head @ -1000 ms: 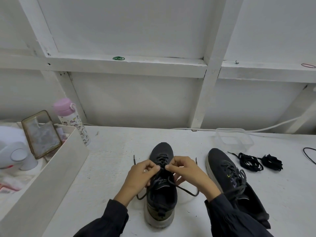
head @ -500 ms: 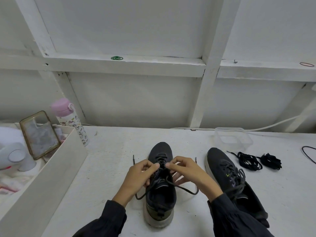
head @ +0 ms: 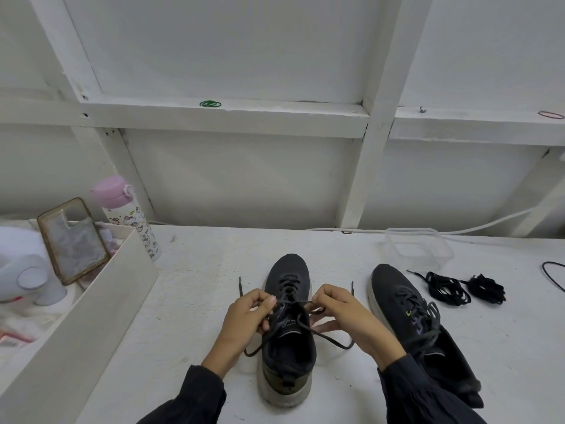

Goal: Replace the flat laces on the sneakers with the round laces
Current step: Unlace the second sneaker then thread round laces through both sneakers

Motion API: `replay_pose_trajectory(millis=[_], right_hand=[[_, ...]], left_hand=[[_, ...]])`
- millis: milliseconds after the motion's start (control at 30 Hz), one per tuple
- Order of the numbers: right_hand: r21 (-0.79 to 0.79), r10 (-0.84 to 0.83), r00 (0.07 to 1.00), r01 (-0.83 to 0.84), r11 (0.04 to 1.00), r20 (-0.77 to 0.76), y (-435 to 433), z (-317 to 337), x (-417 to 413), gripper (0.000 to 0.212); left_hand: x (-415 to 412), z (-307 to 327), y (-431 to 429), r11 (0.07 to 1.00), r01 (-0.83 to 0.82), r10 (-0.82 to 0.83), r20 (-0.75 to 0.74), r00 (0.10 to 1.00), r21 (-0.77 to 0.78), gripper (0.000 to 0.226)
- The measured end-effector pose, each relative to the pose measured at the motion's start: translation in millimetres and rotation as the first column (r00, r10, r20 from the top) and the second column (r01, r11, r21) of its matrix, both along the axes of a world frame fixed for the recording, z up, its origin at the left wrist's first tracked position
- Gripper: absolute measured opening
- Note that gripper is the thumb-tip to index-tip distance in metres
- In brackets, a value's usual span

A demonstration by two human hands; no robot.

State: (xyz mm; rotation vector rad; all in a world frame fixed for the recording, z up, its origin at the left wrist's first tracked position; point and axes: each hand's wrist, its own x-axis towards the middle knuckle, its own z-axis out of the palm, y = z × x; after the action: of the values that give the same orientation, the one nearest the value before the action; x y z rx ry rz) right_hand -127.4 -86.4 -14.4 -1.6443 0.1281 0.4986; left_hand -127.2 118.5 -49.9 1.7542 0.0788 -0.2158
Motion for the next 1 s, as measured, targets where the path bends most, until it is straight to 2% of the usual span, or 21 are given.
replay_pose_trajectory(millis=[200,300,367,433,500,600,667,767,833,867,933,1000], right_hand=[[-0.008,0.014,1.0,-0.014,1.0,0.014,-1.1,3.8,-3.4,0.017],[-0.055,0.098,0.995,-0.098,0.994,-0.009,-7.0,8.7,-8.2,0.036],[-0.129,0.211,0.976,-0.217,0.968,-0.053,-12.2,13.2,-11.4,0.051],[-0.203,0.289,0.954,-0.3,0.932,-0.084,-15.6,17.2,-12.9,0.054],[-0.244,0.26,0.964,-0.265,0.933,-0.053,-15.6,22.9,-10.1,0.05],[-0.258,0.166,0.979,-0.132,0.957,0.115,-10.1,37.1,-4.6,0.042],[-0.277,0.198,0.958,-0.137,0.951,0.207,-0.2,47.8,-2.4,0.037],[-0.393,0.357,0.895,-0.237,0.888,0.267,20.6,53.4,0.9,0.031],[-0.432,0.38,0.875,-0.231,0.872,0.301,30.6,56.5,5.4,0.009],[-0.441,0.363,0.873,-0.199,0.875,0.325,32.7,59.9,8.1,0.008],[-0.436,0.293,0.882,-0.114,0.893,0.37,33.3,69.2,14.9,0.028],[-0.432,0.255,0.877,-0.062,0.9,0.406,30.0,81.1,21.2,0.024]], left_hand=[[-3.5,5.5,2.7,1.0,0.014,-0.014,-0.008,1.0,-0.001,0.022],[-6.2,19.9,15.1,0.992,0.117,-0.112,-0.092,0.989,0.048,0.049],[-8.2,28.5,26.2,0.938,0.281,-0.251,-0.164,0.954,0.204,0.064],[-9.8,34.3,32.9,0.876,0.384,-0.343,-0.184,0.921,0.292,0.06],[-9.8,42.0,34.8,0.866,0.41,-0.38,-0.156,0.912,0.286,0.047],[-7.0,58.6,33.1,0.903,0.336,-0.342,-0.025,0.939,0.27,0.035],[-3.7,72.8,27.5,0.917,0.256,-0.308,0.137,0.941,0.305,0.033],[-1.4,88.4,11.3,0.901,0.176,-0.344,0.404,0.848,0.397,0.023],[1.0,88.8,1.9,0.887,-0.032,-0.288,0.605,0.742,0.461,0.014],[1.4,84.5,-1.5,0.891,-0.15,-0.208,0.678,0.705,0.429,0.015],[-3.3,70.0,-6.9,0.929,-0.27,0.013,0.71,0.704,0.251,0.029],[-13.6,52.4,-14.2,0.958,-0.275,0.177,0.582,0.794,0.084,0.055]])
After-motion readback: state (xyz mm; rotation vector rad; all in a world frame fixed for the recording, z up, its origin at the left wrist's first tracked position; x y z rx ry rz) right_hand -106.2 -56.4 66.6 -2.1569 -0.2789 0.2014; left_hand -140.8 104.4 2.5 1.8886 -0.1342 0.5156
